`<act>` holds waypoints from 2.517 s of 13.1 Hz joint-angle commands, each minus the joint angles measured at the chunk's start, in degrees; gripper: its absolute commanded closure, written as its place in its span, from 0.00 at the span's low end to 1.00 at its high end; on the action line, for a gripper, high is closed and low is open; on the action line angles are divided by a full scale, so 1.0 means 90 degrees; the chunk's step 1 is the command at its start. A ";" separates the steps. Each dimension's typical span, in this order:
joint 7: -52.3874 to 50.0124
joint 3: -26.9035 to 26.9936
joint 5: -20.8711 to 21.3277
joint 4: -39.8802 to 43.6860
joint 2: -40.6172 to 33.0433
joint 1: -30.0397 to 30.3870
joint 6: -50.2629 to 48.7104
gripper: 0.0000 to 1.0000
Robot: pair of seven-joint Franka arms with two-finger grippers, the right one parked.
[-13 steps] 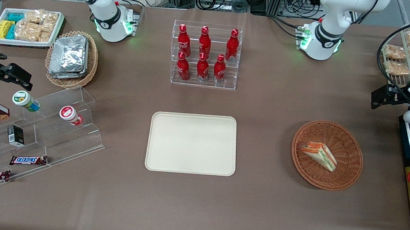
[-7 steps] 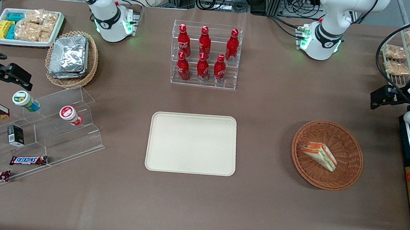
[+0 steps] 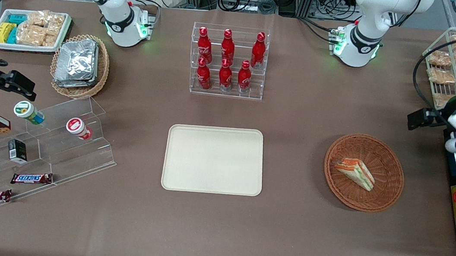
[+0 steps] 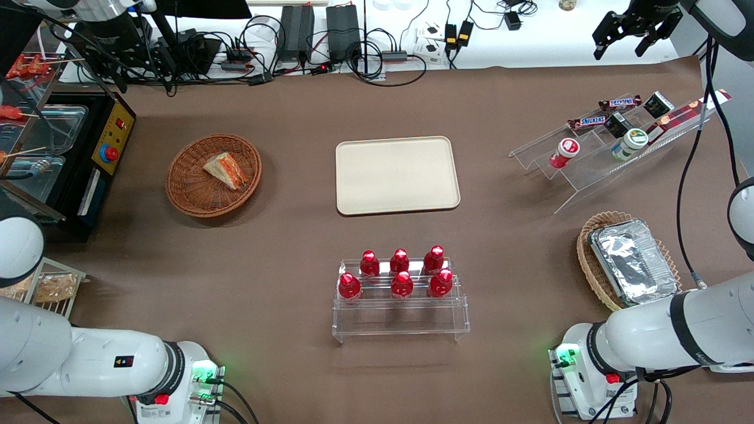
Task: Place sandwich from basket to tray
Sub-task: 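Move the left gripper down over the wrapped sandwich in the wicker basket, then close the left gripper on the wrapped sandwich, then lift the sandwich out of the basket with the left gripper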
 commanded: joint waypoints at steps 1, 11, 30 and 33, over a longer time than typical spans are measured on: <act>-0.1538 -0.0013 -0.0069 0.0119 0.0658 0.0011 0.0224 0.00; -0.4102 -0.0033 -0.0283 -0.0679 0.2144 -0.0037 0.2155 0.00; -0.4300 -0.0091 -0.0421 -0.1806 0.2028 -0.0076 0.3489 0.80; -0.3083 -0.0189 -0.0381 -0.1143 0.1793 -0.0184 0.2514 0.81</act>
